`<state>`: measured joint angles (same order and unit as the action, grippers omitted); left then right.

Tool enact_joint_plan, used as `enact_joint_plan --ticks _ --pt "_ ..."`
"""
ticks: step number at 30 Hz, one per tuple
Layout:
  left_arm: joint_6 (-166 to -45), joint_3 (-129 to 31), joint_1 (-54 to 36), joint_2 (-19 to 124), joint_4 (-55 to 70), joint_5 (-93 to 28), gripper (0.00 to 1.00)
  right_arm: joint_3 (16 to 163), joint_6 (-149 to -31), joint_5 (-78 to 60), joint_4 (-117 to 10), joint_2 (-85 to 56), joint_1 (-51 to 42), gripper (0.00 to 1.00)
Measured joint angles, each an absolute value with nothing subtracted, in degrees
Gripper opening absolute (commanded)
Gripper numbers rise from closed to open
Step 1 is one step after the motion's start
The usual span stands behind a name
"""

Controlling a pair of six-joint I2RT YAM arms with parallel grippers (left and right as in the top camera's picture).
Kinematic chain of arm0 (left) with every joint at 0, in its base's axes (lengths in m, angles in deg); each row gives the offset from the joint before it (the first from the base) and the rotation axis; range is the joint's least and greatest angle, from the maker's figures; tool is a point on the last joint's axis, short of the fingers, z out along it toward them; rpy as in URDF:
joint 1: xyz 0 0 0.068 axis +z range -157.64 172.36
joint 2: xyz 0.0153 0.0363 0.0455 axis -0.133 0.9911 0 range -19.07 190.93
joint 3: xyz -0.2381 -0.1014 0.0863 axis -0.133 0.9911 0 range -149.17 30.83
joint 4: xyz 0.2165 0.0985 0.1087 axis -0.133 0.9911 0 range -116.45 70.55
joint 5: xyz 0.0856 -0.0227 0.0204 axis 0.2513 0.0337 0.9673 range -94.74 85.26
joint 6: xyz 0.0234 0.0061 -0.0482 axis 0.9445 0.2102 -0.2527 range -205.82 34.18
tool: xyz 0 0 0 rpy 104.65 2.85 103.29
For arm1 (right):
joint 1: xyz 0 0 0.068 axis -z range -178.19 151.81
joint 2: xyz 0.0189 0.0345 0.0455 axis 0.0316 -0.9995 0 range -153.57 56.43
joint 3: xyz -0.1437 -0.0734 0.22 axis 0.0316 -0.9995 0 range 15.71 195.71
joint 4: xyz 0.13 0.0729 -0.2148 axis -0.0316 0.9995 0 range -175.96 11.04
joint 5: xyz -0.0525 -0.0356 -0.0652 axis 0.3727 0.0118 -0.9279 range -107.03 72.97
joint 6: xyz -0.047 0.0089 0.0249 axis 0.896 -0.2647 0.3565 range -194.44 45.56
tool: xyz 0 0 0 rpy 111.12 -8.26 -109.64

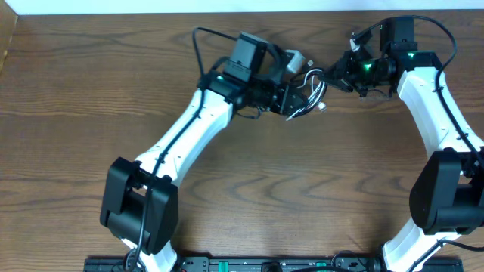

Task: Untangle cables

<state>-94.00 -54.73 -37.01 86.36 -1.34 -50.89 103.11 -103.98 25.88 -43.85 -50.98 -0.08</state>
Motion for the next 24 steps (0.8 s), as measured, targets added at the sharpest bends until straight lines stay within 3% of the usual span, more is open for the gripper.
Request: enact_joint_plan --ticks 7,11,16,20,24 --pt "-91.7 -54.7 -42.1 86.4 -3.9 -38.0 0.17 103.1 -104.4 30.0 -43.9 -51.0 -0.1 0.01" --pt "-91.5 -54.7 -43.1 86.4 -7.2 -31.5 0.23 103.1 -104.4 31.3 -43.9 -51.0 -0.1 0.01" --pt "-91.6 -54.7 -43.3 87.2 -7.7 -29.6 0.23 103.1 -104.4 31.4 -44.0 -51.0 -0.1 0.01" --pt "-93.2 -54.7 -43.7 87.9 -7.8 -28.9 0.40 103.1 -104.4 31.4 -44.1 -51.0 -0.1 0.01" --pt "-93.9 -54.7 -44.1 88.0 -7.8 -28.3 0.48 103.1 -104.4 31.4 -44.2 -51.0 -0.1 0.01"
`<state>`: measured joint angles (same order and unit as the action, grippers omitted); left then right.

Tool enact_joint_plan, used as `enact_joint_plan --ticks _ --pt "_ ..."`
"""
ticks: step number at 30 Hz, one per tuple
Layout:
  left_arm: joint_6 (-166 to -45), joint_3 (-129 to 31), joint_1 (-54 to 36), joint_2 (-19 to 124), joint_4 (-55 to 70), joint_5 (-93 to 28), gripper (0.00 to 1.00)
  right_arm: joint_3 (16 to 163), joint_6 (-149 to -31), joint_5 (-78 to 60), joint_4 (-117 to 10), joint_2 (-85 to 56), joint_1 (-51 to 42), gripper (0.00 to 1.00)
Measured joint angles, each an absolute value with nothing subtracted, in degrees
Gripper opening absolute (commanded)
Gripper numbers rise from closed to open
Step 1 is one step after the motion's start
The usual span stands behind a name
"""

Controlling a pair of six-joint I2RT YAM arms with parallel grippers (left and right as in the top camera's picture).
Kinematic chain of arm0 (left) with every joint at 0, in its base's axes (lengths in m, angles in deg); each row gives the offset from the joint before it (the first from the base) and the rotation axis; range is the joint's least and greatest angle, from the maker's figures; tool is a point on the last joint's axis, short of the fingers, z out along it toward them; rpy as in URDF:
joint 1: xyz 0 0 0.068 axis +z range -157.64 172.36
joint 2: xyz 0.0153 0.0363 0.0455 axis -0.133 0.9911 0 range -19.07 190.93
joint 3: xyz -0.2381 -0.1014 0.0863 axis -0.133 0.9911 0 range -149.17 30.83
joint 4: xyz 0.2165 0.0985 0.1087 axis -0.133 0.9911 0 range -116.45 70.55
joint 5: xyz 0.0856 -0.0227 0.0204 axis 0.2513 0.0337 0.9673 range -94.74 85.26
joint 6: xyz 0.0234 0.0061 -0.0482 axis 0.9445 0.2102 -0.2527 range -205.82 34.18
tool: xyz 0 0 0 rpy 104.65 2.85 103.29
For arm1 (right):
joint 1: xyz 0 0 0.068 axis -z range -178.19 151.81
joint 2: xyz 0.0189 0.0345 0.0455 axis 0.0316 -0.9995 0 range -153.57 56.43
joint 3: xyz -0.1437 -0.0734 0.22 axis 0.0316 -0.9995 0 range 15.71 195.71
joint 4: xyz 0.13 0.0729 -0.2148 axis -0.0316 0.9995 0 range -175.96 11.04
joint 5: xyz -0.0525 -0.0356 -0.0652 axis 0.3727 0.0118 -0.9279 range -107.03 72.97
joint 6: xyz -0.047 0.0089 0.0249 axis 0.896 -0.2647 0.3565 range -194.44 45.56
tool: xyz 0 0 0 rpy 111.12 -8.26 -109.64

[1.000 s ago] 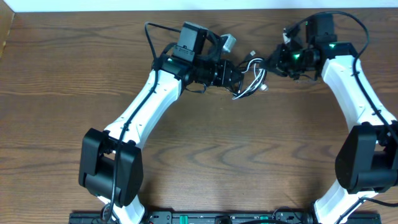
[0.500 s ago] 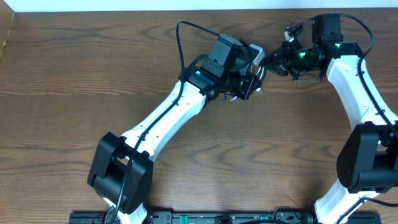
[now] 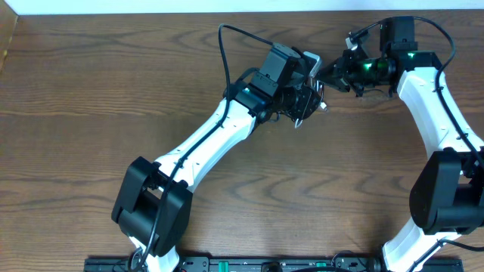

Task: Untangle cables

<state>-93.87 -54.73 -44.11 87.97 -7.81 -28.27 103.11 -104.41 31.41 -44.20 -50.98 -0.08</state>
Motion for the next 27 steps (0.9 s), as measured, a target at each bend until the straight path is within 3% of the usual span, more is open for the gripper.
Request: enact_joint_plan --ticks 9,10,12,13,17,23,25,26,27 --pt "-95.5 -54.7 -46.4 90.3 -9.3 -24.5 0.47 103.1 -104.4 32.3 -44.4 -51.0 -0.1 0.01" --pt "-96.1 -54.7 -46.4 91.1 -9.8 -23.9 0.44 103.1 -104.4 32.4 -44.4 -51.0 -0.1 0.01" --pt "-96.7 -54.7 -46.4 92.2 -9.8 -23.2 0.23 103.1 -104.4 32.4 -44.5 -51.0 -0.1 0.01" --pt "-97.1 -54.7 -46.4 92.3 -9.9 -23.1 0.08 103.1 -104.4 32.3 -44.6 -51.0 -0.1 0.01" --pt "-97.2 -54.7 -46.6 92.3 -10.0 -23.5 0.07 103.1 -104.4 29.3 -44.7 -51.0 0.1 0.01" --pt "-98.3 -54.7 -44.1 88.3 -7.6 -31.5 0.08 103.2 -105.0 1.7 -41.2 -51.0 0.8 0.01" --pt "-98.5 -54.7 -42.5 84.8 -7.2 -35.6 0.07 103.2 -103.9 -1.4 -41.2 -51.0 1.5 0.02" --pt "-98.6 -54.7 -41.8 83.1 -6.7 -38.2 0.07 103.2 -103.0 -2.1 -41.3 -51.0 1.6 0.05" --pt "-98.7 -54.7 -41.4 82.1 -6.1 -40.2 0.07 103.2 -101.6 -1.7 -41.5 -51.0 1.6 0.15"
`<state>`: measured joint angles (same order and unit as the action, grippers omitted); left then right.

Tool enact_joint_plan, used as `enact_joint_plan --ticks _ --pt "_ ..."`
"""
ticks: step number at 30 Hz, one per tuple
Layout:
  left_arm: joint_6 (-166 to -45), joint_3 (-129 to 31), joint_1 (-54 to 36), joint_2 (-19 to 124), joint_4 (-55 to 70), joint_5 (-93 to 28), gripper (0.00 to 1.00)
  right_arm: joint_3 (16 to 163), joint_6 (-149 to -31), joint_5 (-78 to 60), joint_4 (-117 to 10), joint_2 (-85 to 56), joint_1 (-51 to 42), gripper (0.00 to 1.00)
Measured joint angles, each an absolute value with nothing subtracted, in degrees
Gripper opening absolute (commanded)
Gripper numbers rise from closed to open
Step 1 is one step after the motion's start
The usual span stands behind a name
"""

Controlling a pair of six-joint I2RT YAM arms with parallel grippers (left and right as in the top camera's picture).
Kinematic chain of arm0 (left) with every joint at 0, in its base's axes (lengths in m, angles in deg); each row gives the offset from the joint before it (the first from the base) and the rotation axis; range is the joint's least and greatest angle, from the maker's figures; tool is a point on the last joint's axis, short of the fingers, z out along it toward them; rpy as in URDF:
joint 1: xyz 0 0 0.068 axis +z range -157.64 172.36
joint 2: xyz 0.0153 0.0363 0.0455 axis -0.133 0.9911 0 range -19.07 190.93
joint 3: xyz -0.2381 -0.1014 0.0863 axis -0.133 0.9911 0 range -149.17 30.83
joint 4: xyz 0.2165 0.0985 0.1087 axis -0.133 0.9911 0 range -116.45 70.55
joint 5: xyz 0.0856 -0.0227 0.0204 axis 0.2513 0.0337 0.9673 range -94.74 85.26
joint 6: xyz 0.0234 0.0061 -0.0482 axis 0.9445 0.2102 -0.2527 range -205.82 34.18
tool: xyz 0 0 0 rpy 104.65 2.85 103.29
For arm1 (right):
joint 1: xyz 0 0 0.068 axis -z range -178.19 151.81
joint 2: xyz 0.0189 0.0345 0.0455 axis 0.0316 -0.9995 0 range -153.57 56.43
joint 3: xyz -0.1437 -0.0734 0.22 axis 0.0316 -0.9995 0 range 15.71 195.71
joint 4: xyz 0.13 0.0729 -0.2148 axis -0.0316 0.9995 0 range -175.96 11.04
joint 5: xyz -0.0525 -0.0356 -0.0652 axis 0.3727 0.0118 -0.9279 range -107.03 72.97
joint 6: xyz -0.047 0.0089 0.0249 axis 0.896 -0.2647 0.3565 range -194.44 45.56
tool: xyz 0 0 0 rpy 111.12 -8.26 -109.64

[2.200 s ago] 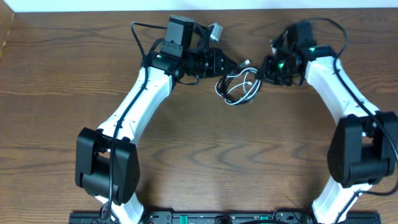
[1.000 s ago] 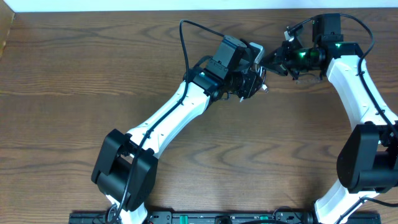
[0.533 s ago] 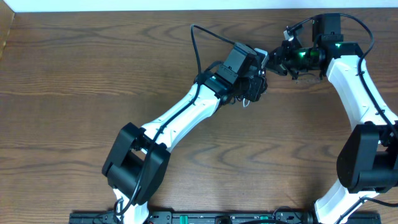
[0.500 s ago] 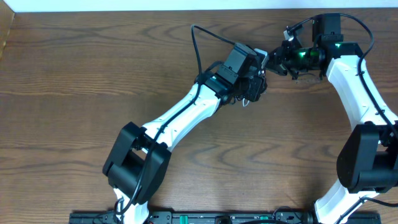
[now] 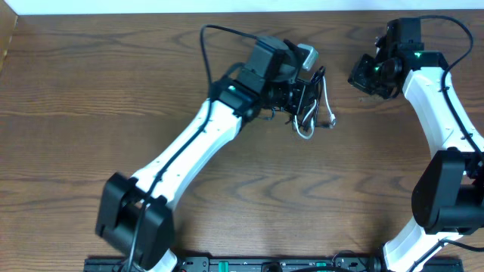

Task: Untangle cables

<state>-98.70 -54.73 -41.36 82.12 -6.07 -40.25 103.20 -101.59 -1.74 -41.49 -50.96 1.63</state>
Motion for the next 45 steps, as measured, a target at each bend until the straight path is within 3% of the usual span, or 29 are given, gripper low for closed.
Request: enact_joint_plan --ticks 2,4,9,14,20,31,34,37,41,45 --pt "-98.9 -54.7 -40.8 81.1 -4.6 -45.1 0.07 103.2 -98.8 0.4 -42.2 -51.0 1.6 0.44" --pt "-99.1 -54.7 -40.1 81.2 -3.2 -50.0 0.08 103.2 -94.8 4.2 -43.1 -51.0 1.6 0.62" --pt "-102.0 -54.7 -35.7 81.4 -2.8 -57.2 0.07 103.2 -88.1 12.7 -44.5 -51.0 1.6 0.75" --pt "-107.3 -54.7 -31.5 81.4 -2.8 -58.9 0.07 103.2 -78.9 22.3 -44.4 -51.0 1.6 0.80" --pt "-111.0 -54.7 -31.1 81.4 -2.8 -59.3 0.07 103.2 -72.3 28.5 -44.6 -51.0 0.6 0.79" --pt "-116.0 -54.7 -31.1 81.4 -5.7 -59.8 0.07 103.2 -71.9 23.6 -44.3 -51.7 -7.2 0.73" --pt "-117.8 -54.7 -31.1 81.4 -5.7 -59.9 0.07 103.2 -73.0 22.0 -45.0 -52.8 -8.1 0.58" --pt "-120.0 -54.7 -31.1 81.4 -5.7 -59.9 0.07 103.2 -79.8 13.9 -45.4 -53.0 -8.7 0.29" --pt "-121.1 -54.7 -31.1 81.5 -5.8 -59.7 0.08 103.2 -93.1 -1.7 -45.4 -53.1 -8.9 0.22" --pt "-121.9 -54.7 -31.1 82.1 -5.8 -59.7 0.07 103.2 -98.5 -6.9 -45.5 -54.1 -8.6 0.19"
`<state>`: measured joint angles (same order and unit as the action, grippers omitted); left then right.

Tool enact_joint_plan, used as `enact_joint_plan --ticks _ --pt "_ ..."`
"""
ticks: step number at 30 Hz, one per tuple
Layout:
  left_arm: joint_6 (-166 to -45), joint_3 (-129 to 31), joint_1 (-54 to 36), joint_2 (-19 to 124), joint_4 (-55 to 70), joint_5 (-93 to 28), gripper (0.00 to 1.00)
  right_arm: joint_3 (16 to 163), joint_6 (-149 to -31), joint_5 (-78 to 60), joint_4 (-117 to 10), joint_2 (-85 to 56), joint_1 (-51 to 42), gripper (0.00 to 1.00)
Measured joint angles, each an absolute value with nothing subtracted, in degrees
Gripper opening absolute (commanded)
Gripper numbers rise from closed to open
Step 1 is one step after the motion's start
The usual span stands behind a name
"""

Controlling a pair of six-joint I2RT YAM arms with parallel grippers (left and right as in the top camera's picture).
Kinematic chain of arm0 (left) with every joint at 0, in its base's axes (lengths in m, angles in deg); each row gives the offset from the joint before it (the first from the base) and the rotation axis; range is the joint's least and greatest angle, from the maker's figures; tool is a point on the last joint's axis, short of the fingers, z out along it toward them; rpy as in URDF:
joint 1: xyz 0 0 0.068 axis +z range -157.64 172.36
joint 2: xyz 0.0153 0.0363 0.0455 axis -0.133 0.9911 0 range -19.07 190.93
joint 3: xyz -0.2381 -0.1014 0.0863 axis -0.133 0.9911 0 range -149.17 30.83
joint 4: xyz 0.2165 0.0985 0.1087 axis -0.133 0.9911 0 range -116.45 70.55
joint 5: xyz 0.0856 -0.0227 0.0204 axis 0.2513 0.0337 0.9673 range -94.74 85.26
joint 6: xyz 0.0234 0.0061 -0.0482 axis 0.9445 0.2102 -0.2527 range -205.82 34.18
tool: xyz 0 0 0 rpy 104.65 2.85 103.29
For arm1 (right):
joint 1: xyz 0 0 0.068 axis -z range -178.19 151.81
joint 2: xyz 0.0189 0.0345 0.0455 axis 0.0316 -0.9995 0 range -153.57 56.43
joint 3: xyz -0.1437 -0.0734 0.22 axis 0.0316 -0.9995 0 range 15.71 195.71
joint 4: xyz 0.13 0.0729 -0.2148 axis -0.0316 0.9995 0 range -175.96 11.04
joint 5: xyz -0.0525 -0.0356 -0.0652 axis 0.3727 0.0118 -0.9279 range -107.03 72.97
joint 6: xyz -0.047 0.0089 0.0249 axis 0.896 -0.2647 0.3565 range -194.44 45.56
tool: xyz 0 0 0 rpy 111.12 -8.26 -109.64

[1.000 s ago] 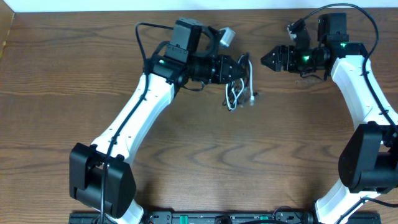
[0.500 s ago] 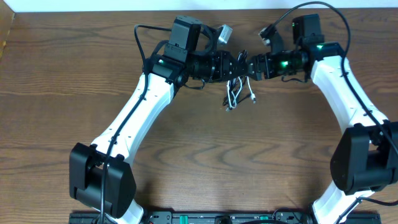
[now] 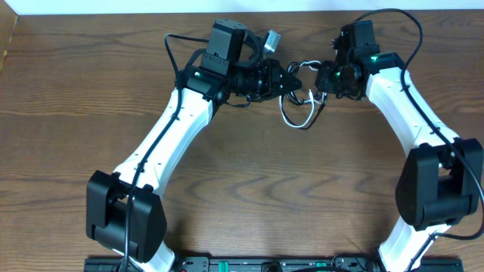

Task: Untangle cables

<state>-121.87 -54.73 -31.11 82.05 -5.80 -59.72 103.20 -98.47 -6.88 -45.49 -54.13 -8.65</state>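
Observation:
A tangle of black and white cables (image 3: 301,106) lies between the two grippers at the back of the table, its loops trailing toward the front. My left gripper (image 3: 286,78) is shut on the bundle's left side. A grey plug (image 3: 270,39) sticks out behind the left wrist. My right gripper (image 3: 321,78) is up against the bundle's right side, and a black strand runs across to it. Its dark fingers blend with the cables, so their state is unclear.
The brown wooden table (image 3: 91,136) spreads out to the left and front. Its back edge (image 3: 151,13) runs close behind both wrists. The left arm's own black cord (image 3: 172,49) loops behind it.
The right gripper was off to the right, apart from the cables; now it is against the bundle's right side. The left gripper has moved left and back with the bundle.
At first both grippers met at the bundle near the back centre. Then the left arm had shifted right, closer to the right gripper. Later the right gripper stood apart while the left held the cables with loops hanging free. Now both are at the bundle again.

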Motion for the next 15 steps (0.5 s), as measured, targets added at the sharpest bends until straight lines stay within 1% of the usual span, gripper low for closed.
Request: enact_joint_plan --ticks 2,6,8,12,15 --pt "-122.0 -54.7 -31.2 82.4 -5.8 -59.5 0.07 103.2 -99.5 -7.0 -45.0 -55.1 -8.6 0.17" --pt "-122.0 -54.7 -31.4 82.9 -5.7 -59.3 0.07 103.2 -100.0 -7.0 -43.2 -56.1 -8.5 0.09" --pt "-121.4 -54.7 -31.4 82.9 -5.6 -59.2 0.07 103.2 -99.8 -6.9 -42.9 -56.1 -8.4 0.08" --pt "-116.8 -54.7 -31.5 82.9 -1.9 -58.7 0.07 103.2 -99.6 -6.3 -40.8 -56.1 -7.4 0.07" --pt "-113.5 -54.7 -31.0 82.9 3.5 -57.0 0.07 103.2 -99.5 -5.3 -39.7 -56.1 -6.3 0.06"
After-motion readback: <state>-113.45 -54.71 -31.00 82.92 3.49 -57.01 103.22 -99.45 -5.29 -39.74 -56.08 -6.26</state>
